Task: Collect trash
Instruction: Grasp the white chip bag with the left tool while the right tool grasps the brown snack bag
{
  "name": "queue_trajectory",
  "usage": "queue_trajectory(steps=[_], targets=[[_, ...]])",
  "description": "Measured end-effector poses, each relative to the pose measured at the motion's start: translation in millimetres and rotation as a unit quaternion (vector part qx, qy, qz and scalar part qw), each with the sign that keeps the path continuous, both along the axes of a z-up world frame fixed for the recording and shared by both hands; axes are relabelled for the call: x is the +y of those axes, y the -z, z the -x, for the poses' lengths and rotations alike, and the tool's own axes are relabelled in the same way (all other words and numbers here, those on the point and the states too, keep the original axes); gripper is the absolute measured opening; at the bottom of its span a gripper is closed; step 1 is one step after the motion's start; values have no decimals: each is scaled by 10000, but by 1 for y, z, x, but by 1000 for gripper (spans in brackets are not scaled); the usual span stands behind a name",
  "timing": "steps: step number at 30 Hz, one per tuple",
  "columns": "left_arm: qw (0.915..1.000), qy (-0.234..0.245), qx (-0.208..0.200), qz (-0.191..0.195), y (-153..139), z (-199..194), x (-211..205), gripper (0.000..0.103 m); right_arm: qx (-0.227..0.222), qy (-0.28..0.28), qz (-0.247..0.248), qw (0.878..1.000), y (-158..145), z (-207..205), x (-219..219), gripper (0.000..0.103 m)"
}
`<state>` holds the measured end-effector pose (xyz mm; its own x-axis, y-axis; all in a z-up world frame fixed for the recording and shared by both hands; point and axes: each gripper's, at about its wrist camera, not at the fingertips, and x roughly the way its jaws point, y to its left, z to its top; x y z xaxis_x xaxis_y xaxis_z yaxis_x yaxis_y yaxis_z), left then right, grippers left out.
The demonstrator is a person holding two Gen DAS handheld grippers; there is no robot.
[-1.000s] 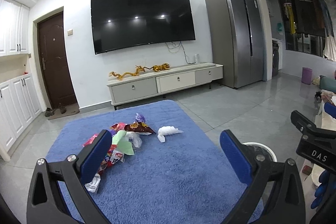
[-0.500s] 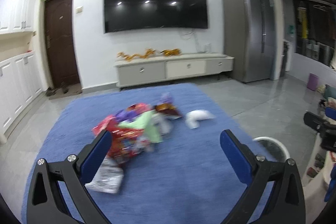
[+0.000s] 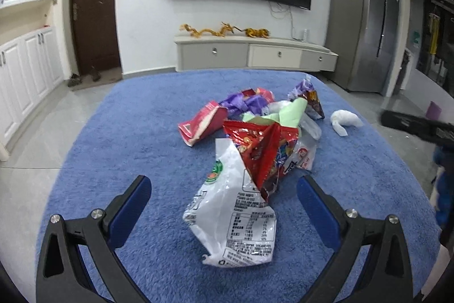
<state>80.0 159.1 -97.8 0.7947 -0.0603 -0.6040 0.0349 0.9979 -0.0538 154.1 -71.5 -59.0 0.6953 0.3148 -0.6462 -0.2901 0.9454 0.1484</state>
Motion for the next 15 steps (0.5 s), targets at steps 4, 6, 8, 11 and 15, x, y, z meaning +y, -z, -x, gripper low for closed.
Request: queue_trajectory(steps=[4,6,8,11,15], targets=[[9997,122,149,172,9,-8,3,103,100,-332,-118,9993,8,-30,19,78],[9992,170,226,292,12,-11,4,102,137,-482,-195,9986,13,-44,29,78],[9989,159,286,324,14,-14,4,101,112,-553,-53,9984,18,-57,38,78],[9985,201,374,356,17,-17,2,96,121,-585,300,9978,28,-76,47,78],[9978,250,475,386,20,-20,1,86,130,-700,423,9966,37,-92,50,78]])
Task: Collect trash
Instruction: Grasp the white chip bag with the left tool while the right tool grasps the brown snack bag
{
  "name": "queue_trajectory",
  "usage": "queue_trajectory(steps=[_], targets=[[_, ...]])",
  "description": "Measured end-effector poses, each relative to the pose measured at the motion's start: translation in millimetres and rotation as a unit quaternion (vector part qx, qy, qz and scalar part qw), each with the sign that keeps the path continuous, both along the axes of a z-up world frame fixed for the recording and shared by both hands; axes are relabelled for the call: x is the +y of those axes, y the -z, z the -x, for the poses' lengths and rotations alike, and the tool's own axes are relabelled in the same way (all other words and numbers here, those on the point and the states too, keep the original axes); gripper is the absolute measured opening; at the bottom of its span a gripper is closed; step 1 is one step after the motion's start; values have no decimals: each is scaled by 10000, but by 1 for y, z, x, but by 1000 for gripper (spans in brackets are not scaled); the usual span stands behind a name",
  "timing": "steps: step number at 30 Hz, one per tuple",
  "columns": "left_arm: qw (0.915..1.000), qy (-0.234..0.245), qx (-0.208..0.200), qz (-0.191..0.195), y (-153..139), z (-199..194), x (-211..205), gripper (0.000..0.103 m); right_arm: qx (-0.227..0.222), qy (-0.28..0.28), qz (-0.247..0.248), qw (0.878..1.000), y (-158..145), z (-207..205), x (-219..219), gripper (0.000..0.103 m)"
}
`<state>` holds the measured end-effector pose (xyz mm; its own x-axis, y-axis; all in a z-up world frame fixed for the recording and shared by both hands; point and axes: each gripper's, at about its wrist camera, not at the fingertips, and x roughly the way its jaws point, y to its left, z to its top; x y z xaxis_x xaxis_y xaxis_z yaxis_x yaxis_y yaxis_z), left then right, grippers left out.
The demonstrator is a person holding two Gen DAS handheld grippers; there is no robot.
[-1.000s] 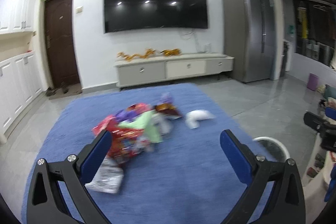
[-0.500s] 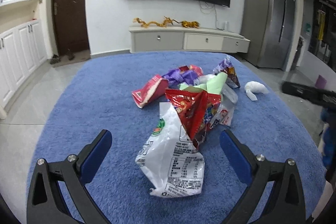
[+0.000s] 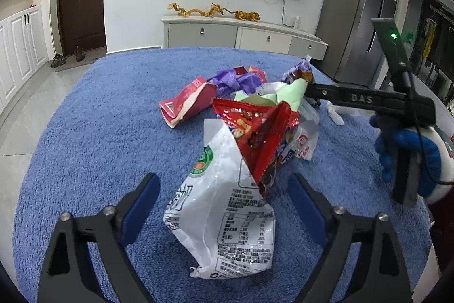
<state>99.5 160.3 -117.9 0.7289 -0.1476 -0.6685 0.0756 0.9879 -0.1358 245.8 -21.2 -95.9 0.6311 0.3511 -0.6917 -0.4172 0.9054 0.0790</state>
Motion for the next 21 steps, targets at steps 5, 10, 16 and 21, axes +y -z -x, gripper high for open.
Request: queue_trajectory(steps=[5,10,16,21], targets=[[9998,22,174,86,5,-6,1,75,8,-203,17,9998,9,-10,4,73],[9997,-16,212,156,5,-6,5,63,41,-323,22,9995,12,-12,0,28],[9996,-125,122,232,3,0,9,52,-165,-371,-76,9991,-2,20,-8,17],[9994,-187,-2,292,-5,16,12,46,-285,-372,-228,9986,-17,56,-10,15]])
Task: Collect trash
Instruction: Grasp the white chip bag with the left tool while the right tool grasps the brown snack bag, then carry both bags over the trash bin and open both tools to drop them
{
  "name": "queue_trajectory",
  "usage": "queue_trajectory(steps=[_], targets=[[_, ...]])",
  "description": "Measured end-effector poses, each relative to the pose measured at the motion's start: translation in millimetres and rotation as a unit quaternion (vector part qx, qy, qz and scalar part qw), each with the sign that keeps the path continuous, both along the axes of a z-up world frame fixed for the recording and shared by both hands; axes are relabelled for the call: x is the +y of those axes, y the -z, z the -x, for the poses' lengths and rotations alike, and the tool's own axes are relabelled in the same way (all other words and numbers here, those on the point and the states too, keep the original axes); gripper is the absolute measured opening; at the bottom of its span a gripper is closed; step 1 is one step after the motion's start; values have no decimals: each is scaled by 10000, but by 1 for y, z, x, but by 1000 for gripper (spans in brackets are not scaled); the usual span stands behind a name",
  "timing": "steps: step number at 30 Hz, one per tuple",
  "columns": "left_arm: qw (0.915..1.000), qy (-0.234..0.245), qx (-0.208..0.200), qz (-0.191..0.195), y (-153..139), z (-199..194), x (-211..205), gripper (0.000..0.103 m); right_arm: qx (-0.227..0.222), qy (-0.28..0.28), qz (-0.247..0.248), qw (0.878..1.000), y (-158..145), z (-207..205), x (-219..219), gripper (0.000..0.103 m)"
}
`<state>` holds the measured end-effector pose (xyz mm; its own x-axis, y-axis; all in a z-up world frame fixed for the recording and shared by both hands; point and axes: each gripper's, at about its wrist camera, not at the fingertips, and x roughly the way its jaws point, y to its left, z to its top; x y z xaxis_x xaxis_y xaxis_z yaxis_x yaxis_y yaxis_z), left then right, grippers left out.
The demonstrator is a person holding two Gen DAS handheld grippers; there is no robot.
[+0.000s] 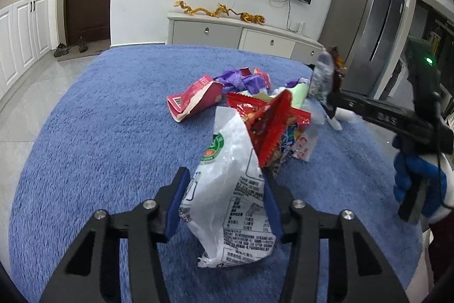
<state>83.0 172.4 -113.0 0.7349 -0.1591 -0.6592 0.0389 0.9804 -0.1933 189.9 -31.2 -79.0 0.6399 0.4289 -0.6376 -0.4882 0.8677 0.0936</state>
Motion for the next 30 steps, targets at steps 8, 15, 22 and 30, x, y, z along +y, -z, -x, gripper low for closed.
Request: queue_trajectory(steps=[8,15,22,30], targets=[[9996,-38,-247,-94,-19,38,2,41,-85,75,-219,9997,-14,67,-10,15],[9984,89,-509,-230,-41,60,-6,40,-37,427,-258,9987,-15,111,-38,15],[9962,537,-635,-265,-56,69,-41,40,-73,1067,-407,9934,-15,151,-89,15],[9888,1315,-570,-422,-74,45,-114,39,-107,2142,-612,9748,-11,178,-178,15]])
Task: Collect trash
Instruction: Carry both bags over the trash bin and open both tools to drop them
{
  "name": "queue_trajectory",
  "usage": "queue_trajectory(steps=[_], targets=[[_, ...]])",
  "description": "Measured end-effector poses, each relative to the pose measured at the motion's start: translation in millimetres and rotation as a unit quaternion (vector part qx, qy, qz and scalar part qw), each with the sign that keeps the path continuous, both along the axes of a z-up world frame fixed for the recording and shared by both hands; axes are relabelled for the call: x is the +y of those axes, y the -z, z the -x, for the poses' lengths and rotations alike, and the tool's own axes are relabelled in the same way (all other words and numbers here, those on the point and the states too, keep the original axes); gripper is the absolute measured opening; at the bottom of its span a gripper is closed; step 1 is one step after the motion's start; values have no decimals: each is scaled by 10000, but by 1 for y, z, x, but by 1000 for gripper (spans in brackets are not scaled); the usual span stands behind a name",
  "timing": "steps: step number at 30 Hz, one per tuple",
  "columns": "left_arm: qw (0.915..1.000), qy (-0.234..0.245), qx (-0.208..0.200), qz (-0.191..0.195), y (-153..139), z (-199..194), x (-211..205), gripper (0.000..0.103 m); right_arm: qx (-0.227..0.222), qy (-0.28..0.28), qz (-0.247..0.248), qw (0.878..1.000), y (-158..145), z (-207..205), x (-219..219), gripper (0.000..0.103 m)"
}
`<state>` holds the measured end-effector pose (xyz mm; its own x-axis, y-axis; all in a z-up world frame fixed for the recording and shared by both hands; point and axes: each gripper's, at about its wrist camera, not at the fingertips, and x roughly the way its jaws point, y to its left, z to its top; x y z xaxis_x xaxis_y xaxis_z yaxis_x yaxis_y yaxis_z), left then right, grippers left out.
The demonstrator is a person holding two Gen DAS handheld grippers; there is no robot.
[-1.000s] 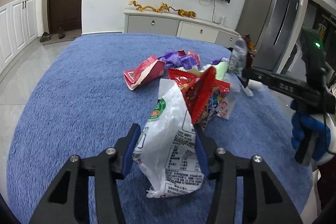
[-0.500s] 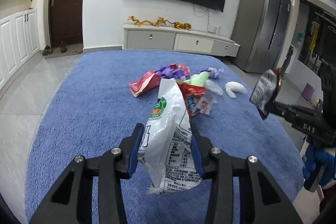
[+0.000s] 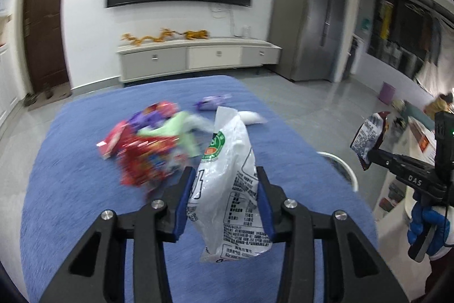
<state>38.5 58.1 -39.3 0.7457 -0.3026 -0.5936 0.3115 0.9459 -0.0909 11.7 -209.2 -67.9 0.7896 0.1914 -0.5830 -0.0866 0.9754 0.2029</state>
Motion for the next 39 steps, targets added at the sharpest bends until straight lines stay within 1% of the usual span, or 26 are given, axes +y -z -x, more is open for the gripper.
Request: queue_trajectory(steps=[4,6,9,13,15,18,20,22,24,25,27,29,30,33,36,39], targets=[[9986,505,121,-134,-5,-25,-62,39,186,631,-206,9976,10,0,-50,15],[9967,757,232,-197,-5,-44,-100,39,355,963,-357,9941,21,-4,-75,15],[9929,1095,386,-253,1,-71,-152,40,594,1319,-552,9879,38,-14,-105,15],[9862,1480,703,-253,18,-108,-226,40,891,1698,-777,9784,59,-32,-139,15],[9837,1577,828,-249,28,-123,-251,42,1026,1828,-874,9739,69,-42,-154,15],[9798,1694,1020,-314,48,-148,-295,42,1243,1982,-965,9675,86,-56,-172,15],[9772,1759,1140,-331,61,-161,-318,43,1361,2058,-1027,9636,95,-63,-184,15],[9747,1807,1277,-301,73,-173,-334,43,1469,2124,-1057,9603,103,-71,-192,15],[9722,1850,1408,-262,84,-183,-347,47,1607,2200,-1067,9562,114,-77,-194,15],[9709,1876,1473,-239,88,-188,-353,49,1669,2214,-1099,9545,118,-84,-198,18],[9674,1898,1666,-196,100,-198,-367,56,1784,2241,-1055,9523,124,-94,-201,19],[9650,1917,1782,-179,108,-206,-378,56,1875,2270,-1053,9498,133,-102,-208,29],[9636,1934,1841,-164,112,-210,-383,56,1940,2327,-1041,9473,138,-104,-211,37],[9597,1964,2008,-86,123,-217,-392,56,2025,2443,-1061,9424,144,-106,-220,38],[9599,1951,2014,-11,125,-218,-390,56,2047,2547,-1058,9392,143,-99,-222,38],[9640,1899,1858,6,118,-212,-381,56,2008,2581,-916,9406,136,-90,-217,38]])
